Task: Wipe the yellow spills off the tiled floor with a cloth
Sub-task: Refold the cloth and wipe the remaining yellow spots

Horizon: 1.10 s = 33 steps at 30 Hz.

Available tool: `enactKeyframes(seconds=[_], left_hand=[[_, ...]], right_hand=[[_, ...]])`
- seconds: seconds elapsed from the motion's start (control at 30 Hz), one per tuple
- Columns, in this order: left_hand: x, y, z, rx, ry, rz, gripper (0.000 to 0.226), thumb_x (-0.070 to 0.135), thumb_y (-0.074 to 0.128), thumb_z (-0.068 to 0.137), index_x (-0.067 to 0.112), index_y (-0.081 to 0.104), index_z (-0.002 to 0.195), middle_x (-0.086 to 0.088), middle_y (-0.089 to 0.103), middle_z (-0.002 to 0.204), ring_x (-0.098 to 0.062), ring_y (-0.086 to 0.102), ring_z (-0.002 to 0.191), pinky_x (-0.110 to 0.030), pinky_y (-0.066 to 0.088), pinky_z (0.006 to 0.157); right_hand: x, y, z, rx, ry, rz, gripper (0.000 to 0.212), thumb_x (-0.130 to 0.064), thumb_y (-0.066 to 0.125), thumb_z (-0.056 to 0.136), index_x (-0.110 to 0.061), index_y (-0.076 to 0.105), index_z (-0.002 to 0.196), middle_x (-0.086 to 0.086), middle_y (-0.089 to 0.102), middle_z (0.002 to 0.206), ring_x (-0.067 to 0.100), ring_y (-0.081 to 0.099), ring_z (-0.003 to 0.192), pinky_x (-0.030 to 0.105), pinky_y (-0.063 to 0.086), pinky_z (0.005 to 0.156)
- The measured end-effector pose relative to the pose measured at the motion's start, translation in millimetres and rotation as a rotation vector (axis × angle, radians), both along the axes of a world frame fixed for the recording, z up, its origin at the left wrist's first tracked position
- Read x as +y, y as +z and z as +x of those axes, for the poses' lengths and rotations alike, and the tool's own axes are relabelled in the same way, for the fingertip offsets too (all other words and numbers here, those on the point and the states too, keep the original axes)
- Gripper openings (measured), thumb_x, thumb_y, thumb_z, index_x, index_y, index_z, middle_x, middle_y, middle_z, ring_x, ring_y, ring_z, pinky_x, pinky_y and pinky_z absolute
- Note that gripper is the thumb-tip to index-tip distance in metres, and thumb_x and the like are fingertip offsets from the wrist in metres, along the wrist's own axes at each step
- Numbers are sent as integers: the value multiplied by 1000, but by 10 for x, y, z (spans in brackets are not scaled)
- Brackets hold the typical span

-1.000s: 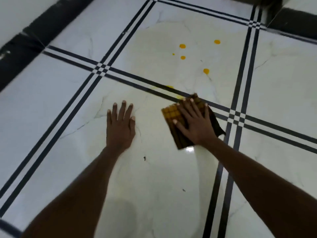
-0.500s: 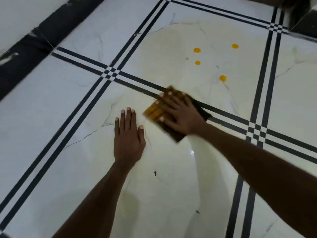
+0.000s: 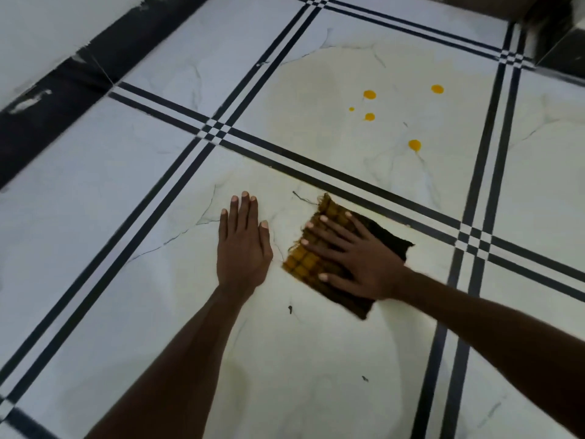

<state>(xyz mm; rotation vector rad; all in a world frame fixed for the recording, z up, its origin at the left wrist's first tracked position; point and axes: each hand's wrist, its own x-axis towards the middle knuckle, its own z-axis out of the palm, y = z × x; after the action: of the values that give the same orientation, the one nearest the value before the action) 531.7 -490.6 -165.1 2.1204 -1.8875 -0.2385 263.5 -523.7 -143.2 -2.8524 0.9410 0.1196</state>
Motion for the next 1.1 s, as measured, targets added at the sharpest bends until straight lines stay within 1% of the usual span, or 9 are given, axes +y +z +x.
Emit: enactKeyframes(seconds=[0.13, 0.23, 0.4, 0.57, 0.67, 0.77, 0.9, 1.0, 1.1], left_hand=[[17, 23, -50, -5, 4, -17, 63, 39, 17, 109, 8, 22, 164, -10, 19, 173, -25, 10, 162, -44, 9, 133], [-6, -4, -39, -12, -13, -12, 64, 41, 16, 109, 8, 22, 164, -11, 19, 173, -28, 11, 162, -46, 10, 132], [193, 14, -148, 39, 22, 24, 68, 43, 11, 107, 4, 38, 157, -17, 32, 168, -33, 16, 161, -48, 14, 131], [442, 265, -538, 320, 112, 95, 46, 37, 48, 103, 1, 60, 129, -21, 48, 155, -37, 27, 156, -44, 26, 125], [382, 459, -646, 424, 170, 148, 30, 30, 70, 92, 5, 66, 109, -14, 64, 120, -33, 53, 125, -28, 38, 97], [246, 749, -653, 691, 97, 218, 16, 18, 72, 93, 10, 61, 101, -1, 67, 93, -18, 63, 89, -12, 40, 68], [30, 1311, -575, 795, -178, 244, 18, 1, 72, 90, 9, 61, 102, -9, 76, 103, -20, 72, 95, -29, 57, 85], [-134, 1641, -474, 794, -273, 227, 18, 0, 76, 88, 5, 65, 101, -10, 78, 106, -21, 74, 103, -31, 58, 96], [-320, 1886, -389, 772, -284, 159, 21, 4, 78, 87, -1, 67, 104, -15, 78, 104, -22, 75, 102, -34, 57, 99]], right_hand=[[-558, -40, -179, -100, -426, -50, 69, -67, 26, 103, -40, 18, 165, -4, 14, 176, 23, 7, 164, 66, 11, 127], [-868, -75, 470, -137, -825, 4, 71, -66, 23, 103, -35, 15, 166, 1, 11, 176, 30, 3, 164, 67, 0, 127], [130, -219, 1074, -182, -458, 29, 66, -57, 20, 106, -31, 20, 166, 2, 14, 176, 29, 4, 164, 64, 1, 129], [572, 2, 670, -443, -577, 335, 61, -40, 23, 105, -22, 31, 163, 0, 26, 173, 21, 12, 163, 56, -1, 131], [498, 227, 447, -665, -662, 435, 60, -16, 43, 93, -6, 46, 151, 16, 53, 152, 32, 45, 145, 56, 29, 126], [332, 374, 272, -581, -670, 416, 77, -15, 56, 79, -18, 44, 155, 19, 44, 153, 41, 39, 143, 58, 33, 122], [-64, 733, 148, -375, -567, 414, 84, -25, 81, 76, -25, 49, 153, 20, 30, 165, 40, 21, 155, 52, 19, 127], [-331, 1030, 0, -325, -451, 481, 44, -24, 88, 79, -10, 75, 119, 13, 67, 134, 28, 60, 125, 41, 45, 110], [-442, 1370, -180, -372, -555, 421, 33, -27, 85, 85, -11, 77, 113, 7, 75, 111, 20, 66, 104, 26, 49, 91]])
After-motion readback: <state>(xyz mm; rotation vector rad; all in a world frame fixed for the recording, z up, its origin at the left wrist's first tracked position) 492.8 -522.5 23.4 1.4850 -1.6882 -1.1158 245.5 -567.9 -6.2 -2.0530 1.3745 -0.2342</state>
